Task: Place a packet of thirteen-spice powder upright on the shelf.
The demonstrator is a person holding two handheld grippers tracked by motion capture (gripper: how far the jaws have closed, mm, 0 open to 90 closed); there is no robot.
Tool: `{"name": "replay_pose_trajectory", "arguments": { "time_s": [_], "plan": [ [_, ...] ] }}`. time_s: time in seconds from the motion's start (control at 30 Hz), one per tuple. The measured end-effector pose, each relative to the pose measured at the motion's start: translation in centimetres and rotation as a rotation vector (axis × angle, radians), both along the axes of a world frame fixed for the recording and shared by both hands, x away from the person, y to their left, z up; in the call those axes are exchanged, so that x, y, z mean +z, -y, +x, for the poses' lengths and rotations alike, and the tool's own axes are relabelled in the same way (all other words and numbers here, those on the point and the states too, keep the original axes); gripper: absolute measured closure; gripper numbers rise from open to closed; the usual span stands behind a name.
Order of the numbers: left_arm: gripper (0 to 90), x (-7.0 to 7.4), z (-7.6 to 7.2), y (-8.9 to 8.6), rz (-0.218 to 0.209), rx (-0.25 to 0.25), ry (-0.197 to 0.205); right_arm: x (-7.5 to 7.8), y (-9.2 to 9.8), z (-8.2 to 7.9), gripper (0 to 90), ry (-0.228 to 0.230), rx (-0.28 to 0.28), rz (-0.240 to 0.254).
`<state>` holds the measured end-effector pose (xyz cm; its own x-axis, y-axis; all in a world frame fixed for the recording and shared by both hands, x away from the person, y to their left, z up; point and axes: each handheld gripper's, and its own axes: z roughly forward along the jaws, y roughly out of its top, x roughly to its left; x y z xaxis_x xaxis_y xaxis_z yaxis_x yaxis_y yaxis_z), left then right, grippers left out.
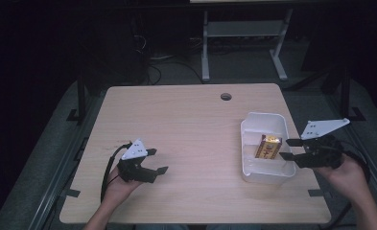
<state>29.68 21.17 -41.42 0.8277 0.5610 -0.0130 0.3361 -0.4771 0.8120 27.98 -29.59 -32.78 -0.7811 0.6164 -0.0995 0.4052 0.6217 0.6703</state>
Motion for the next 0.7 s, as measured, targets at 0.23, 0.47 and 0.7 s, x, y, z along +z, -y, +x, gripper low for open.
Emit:
{"name": "replay_pose_trajectory", "arguments": {
  "time_s": [0.23, 0.47, 0.7],
  "plan": [
    [21.9, 0.0, 0.0, 0.0, 0.004, 0.0, 0.001, -0.3, -0.1, -1.4, 47.0, 0.006, 0.013, 0.027],
    [21.9, -0.1, 0.0, -0.1, 0.002, 0.004, -0.001, -1.0, -0.5, -2.6, 46.1, 0.006, 0.029, 0.053],
    [21.9, -0.1, 0.1, -0.1, 0.003, 0.004, -0.001, -1.9, -1.0, -3.8, 45.3, 0.01, 0.048, 0.077]
  ]
}}
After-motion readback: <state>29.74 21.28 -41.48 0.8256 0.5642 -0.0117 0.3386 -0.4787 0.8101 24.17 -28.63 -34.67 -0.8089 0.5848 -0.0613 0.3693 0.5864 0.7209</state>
